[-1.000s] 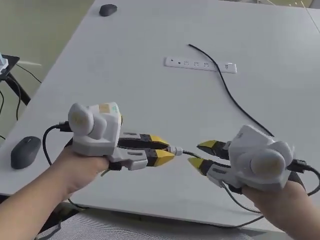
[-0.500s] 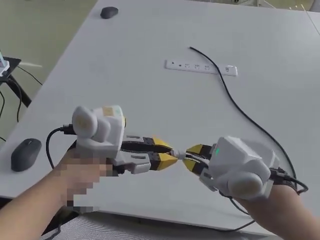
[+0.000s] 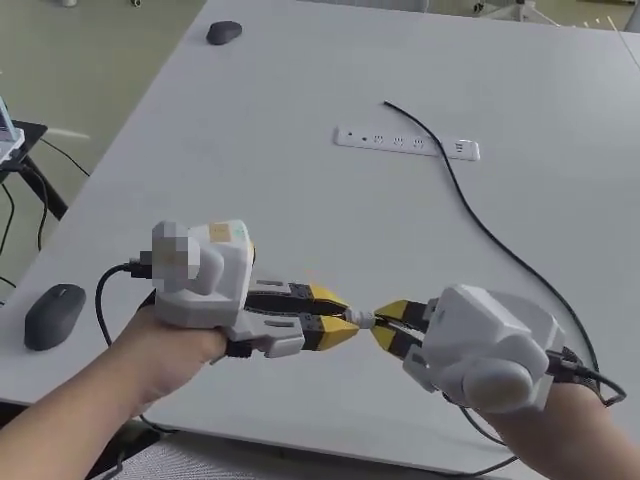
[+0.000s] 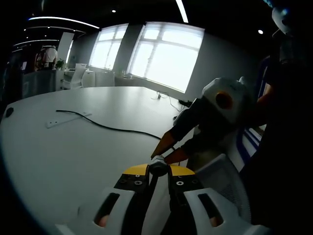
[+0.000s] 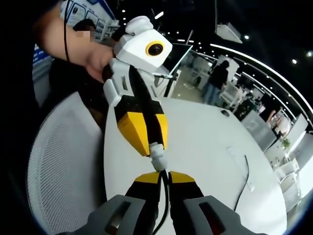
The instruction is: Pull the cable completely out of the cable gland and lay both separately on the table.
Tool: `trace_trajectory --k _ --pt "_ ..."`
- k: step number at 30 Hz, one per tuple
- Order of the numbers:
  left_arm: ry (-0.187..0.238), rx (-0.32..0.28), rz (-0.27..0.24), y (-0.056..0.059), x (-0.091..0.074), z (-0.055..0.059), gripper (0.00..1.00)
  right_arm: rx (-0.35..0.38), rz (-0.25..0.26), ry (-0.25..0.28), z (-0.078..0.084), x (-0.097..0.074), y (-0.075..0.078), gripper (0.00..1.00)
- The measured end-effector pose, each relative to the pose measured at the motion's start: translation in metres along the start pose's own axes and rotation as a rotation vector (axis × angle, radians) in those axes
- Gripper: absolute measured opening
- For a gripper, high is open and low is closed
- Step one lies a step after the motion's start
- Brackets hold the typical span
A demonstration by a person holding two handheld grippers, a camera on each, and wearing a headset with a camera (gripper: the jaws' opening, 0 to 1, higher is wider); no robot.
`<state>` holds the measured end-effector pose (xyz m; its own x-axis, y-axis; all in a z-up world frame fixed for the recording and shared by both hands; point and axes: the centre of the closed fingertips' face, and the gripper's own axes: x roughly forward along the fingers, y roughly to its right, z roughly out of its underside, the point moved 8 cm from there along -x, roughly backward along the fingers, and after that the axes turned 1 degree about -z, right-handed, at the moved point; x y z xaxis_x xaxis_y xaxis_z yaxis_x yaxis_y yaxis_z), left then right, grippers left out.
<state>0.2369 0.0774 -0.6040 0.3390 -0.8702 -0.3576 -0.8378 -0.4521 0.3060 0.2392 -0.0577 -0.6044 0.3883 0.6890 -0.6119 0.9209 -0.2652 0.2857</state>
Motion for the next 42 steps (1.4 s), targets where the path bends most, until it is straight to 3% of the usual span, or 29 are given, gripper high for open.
trace_trajectory --k 7,10,12,17,20,32,37,42 --pt "-0.002 0.011 -0.008 -0.001 0.002 -0.003 0.15 0.078 0.002 0.009 0.004 0.0 0.004 0.01" --pt "-0.004 0.015 -0.01 -0.001 0.003 -0.002 0.15 0.192 -0.003 0.027 0.007 0.0 0.004 0.01" --pt "-0.003 0.017 -0.013 -0.002 0.003 -0.002 0.15 0.204 0.008 0.017 0.009 0.0 0.006 0.01" --pt "0.004 0.009 -0.018 -0.003 -0.001 -0.002 0.15 0.265 0.026 -0.02 0.022 -0.001 0.008 0.01" --pt "0.02 -0.001 -0.017 -0.003 -0.003 -0.003 0.15 0.34 0.039 -0.032 0.03 -0.003 0.011 0.01" --pt "0.02 0.011 -0.022 -0.003 -0.003 -0.004 0.15 0.583 0.069 -0.077 0.061 -0.002 0.018 0.01" --pt "0.021 0.01 -0.025 -0.004 -0.004 -0.004 0.15 0.756 0.079 -0.104 0.081 0.001 0.019 0.01" --pt "0.025 0.009 -0.025 -0.005 -0.003 -0.005 0.15 0.864 0.086 -0.125 0.098 0.002 0.019 0.01"
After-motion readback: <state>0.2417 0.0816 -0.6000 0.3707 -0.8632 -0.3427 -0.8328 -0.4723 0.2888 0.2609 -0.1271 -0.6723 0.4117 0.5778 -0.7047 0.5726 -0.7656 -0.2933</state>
